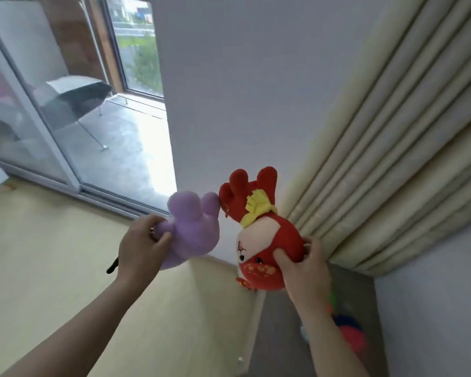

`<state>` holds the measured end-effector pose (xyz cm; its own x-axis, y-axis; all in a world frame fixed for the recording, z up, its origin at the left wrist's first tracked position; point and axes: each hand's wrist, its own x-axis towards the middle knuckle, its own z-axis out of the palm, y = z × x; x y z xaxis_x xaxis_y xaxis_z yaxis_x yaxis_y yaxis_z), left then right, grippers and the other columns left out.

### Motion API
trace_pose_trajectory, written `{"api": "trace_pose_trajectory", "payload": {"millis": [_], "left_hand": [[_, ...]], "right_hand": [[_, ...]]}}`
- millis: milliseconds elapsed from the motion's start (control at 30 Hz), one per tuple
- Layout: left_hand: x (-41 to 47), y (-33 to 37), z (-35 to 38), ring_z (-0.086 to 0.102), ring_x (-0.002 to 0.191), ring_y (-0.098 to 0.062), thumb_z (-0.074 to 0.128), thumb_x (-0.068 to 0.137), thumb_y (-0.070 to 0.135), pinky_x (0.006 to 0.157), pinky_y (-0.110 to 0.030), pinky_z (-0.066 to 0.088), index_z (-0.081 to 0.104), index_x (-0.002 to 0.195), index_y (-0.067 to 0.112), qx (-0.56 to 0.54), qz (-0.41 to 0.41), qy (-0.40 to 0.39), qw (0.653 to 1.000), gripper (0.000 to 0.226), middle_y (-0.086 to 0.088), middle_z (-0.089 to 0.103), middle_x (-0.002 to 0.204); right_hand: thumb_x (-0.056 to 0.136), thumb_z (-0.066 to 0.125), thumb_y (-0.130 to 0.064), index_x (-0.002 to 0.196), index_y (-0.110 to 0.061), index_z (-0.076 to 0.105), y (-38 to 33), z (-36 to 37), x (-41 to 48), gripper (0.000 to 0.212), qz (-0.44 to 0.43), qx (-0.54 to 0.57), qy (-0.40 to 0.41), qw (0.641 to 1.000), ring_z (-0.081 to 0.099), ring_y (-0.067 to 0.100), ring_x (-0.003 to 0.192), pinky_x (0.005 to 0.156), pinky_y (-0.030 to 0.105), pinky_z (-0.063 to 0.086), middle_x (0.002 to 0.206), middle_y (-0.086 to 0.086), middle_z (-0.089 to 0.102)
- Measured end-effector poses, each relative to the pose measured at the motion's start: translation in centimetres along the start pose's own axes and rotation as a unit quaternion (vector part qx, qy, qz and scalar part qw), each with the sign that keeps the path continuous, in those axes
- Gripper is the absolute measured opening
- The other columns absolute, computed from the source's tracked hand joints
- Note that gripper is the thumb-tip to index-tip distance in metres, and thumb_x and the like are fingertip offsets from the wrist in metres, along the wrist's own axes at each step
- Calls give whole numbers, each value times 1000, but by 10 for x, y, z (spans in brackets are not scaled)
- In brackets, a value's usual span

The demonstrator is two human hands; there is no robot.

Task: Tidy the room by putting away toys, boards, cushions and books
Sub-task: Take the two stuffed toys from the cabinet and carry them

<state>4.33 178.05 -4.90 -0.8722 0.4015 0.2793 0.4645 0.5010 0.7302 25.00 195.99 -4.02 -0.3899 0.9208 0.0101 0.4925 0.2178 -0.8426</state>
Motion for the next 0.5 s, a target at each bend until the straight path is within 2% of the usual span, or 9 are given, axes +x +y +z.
{"api": "trace_pose_trajectory", "payload": {"millis": [33, 133, 200, 267, 333, 400, 500], "left_hand": [[-9, -26, -42, 56, 74, -21, 64, 82, 12, 64, -35, 44, 62, 82, 17, 7, -14, 19, 1000, 6, 1, 58, 80], [-25, -67, -102, 59, 75, -20, 63, 82, 15, 67, -36, 47, 63, 86, 17, -15, -45, 41, 998, 4, 1, 60, 85], [-43, -102, -152, 59, 74, -18, 58, 79, 27, 66, -34, 46, 63, 84, 16, -12, -75, 68, 995, 13, 2, 60, 83], [-63, -131, -200, 58, 75, -17, 54, 75, 33, 66, -33, 45, 63, 82, 16, -8, -106, 104, 989, 20, 2, 59, 82], [-80, -159, -246, 58, 78, -19, 58, 80, 28, 64, -25, 43, 63, 81, 16, -8, -135, 137, 981, 13, 7, 58, 81], [-95, -183, -288, 57, 80, -20, 63, 84, 12, 63, -15, 39, 64, 80, 13, -2, -161, 177, 971, 4, 16, 56, 82], [-110, -210, -333, 55, 74, -12, 63, 81, 0, 59, -5, 37, 63, 76, 15, 12, -181, 228, 957, 16, 18, 57, 79]], "right_hand": [[76, 72, -38, 115, -26, 45, -20, 29, -23, 49, -11, -5, -29, 999, 61, 18, 91, 68, 29, 51, 107, -5, 59], [81, 70, -37, 120, -23, 42, -53, 72, -59, 49, -28, -7, -71, 997, 59, 20, 91, 63, 23, 49, 108, -3, 57], [81, 70, -41, 118, -25, 42, -77, 114, -90, 49, -47, -23, -95, 994, 60, 21, 90, 70, 31, 55, 106, -4, 57], [81, 69, -42, 117, -25, 41, -102, 152, -124, 49, -67, -24, -137, 988, 60, 19, 90, 75, 32, 55, 105, -5, 56], [80, 70, -43, 114, -28, 39, -128, 189, -157, 48, -92, -22, -174, 980, 59, 18, 90, 75, 31, 53, 103, -6, 56], [79, 70, -43, 109, -33, 36, -154, 224, -186, 47, -113, -21, -213, 970, 59, 17, 87, 71, 30, 51, 100, -7, 55], [76, 71, -43, 107, -35, 36, -181, 267, -219, 48, -142, -22, -263, 954, 60, 16, 84, 65, 26, 46, 97, -7, 56]]}}
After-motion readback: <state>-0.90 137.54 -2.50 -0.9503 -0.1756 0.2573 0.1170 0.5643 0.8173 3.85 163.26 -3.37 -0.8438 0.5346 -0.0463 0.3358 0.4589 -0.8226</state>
